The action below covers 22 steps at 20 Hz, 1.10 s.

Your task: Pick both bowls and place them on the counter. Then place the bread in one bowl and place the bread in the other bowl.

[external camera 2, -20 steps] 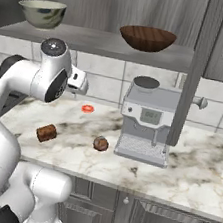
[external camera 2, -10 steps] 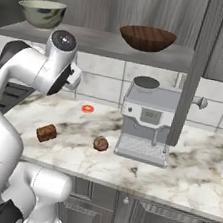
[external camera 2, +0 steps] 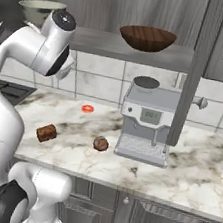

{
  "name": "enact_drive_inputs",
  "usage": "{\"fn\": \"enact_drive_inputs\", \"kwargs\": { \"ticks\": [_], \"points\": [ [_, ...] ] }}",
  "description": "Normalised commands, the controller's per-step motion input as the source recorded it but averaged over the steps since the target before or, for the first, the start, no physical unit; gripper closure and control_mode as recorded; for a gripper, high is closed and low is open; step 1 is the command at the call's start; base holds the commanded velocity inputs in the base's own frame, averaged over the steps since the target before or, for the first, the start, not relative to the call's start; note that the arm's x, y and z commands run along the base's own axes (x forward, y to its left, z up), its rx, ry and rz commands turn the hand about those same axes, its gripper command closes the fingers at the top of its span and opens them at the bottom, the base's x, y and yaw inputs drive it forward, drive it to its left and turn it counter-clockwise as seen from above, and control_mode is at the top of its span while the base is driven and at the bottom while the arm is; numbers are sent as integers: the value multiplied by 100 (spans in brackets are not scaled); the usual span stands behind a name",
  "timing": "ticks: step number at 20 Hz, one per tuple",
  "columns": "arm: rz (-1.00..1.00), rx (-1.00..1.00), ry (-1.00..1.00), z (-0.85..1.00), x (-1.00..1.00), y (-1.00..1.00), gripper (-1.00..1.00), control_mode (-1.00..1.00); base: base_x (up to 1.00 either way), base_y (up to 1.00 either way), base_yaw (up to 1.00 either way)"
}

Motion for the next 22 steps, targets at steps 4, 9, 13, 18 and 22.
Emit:
{"fn": "enact_drive_inputs", "kwargs": {
  "ticks": [4, 9, 13, 18, 22],
  "points": [
    [-19, 1, 10, 29, 0, 33, -100, -100, 0, 0, 0],
    [-27, 0, 1, 16, 10, 39, -100, -100, 0, 0, 0],
    [-29, 5, 5, 17, 17, 30, -100, -100, 0, 0, 0],
    [-25, 8, 11, 19, 24, 28, -100, -100, 0, 0, 0],
    [-20, 11, 11, 14, 31, 20, -100, -100, 0, 0, 0]
  ]
}}
